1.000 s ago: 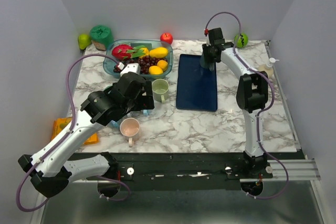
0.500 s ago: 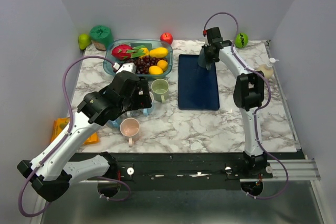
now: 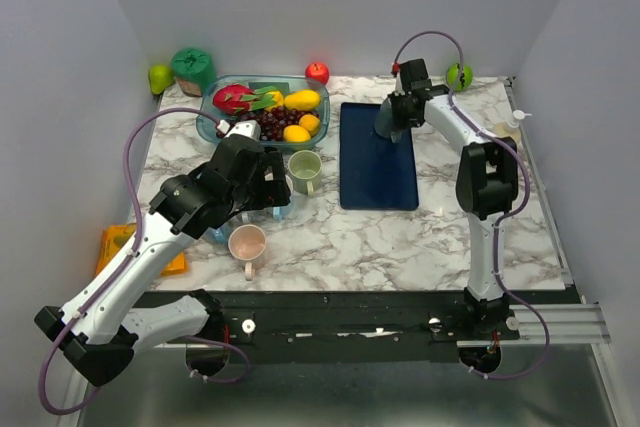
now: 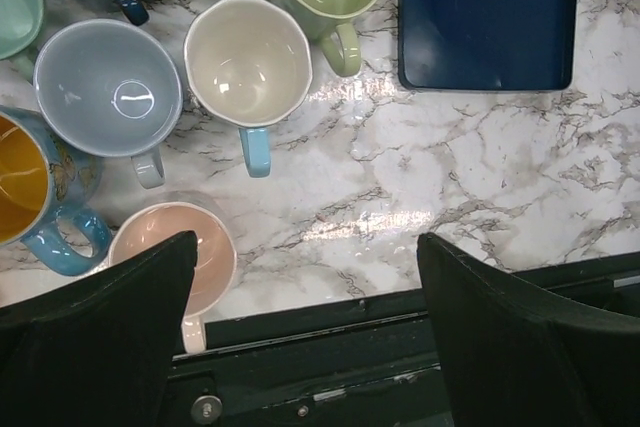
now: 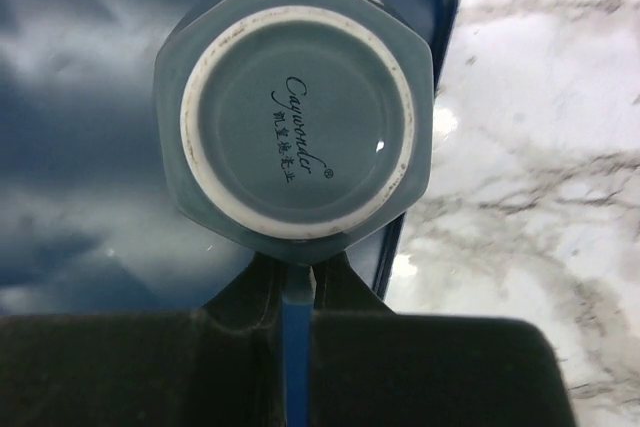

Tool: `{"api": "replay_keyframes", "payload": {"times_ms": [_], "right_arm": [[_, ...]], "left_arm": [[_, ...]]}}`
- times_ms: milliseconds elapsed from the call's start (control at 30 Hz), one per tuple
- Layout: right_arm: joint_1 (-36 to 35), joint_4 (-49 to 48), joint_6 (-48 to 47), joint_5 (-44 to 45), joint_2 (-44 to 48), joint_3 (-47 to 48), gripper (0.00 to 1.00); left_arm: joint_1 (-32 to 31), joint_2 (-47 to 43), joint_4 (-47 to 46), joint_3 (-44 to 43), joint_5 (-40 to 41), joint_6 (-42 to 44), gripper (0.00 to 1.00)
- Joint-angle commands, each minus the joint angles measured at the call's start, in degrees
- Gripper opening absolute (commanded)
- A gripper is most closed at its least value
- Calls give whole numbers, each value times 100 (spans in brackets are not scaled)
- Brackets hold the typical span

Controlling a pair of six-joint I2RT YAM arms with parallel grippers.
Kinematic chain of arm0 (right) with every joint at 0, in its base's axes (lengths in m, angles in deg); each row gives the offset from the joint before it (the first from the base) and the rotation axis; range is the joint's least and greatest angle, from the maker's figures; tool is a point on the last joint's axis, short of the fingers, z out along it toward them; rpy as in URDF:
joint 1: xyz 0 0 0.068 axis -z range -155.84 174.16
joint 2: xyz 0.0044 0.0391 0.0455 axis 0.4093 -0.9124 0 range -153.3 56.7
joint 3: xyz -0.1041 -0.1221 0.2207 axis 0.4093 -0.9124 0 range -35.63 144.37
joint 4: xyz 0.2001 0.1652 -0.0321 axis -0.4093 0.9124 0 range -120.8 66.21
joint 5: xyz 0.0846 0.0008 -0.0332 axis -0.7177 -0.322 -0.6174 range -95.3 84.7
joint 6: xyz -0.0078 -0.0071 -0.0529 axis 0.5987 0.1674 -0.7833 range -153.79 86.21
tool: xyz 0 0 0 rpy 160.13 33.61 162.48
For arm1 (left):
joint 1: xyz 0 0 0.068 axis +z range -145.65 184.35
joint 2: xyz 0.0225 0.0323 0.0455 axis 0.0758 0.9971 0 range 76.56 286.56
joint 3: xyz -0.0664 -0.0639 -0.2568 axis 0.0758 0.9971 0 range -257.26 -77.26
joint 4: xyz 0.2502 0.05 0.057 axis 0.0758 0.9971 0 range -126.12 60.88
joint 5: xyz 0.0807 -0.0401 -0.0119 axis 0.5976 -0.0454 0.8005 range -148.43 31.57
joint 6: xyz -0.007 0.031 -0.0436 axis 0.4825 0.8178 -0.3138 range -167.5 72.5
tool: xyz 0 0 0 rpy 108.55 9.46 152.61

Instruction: Turn the mug right side up

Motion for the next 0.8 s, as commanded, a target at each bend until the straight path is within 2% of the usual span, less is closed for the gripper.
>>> {"api": "replay_keyframes", "payload": {"times_ms": [0, 300, 500, 767], "right_arm": [[-7, -199, 612, -1154, 812, -718, 0], [-16, -1218, 1746, -2605, 2156, -2527, 0], [-16, -1649, 2335, -3098, 2641, -3135, 0], [-24, -2966, 3592, -3863, 3615, -3988, 0]], "left_arm": [[46, -113, -315, 112, -247, 141, 99], [82, -86, -701, 341, -528, 176, 99], [90, -16, -965, 437, -730, 176, 99], [99, 247, -1396, 420, -1291, 325, 99]]}}
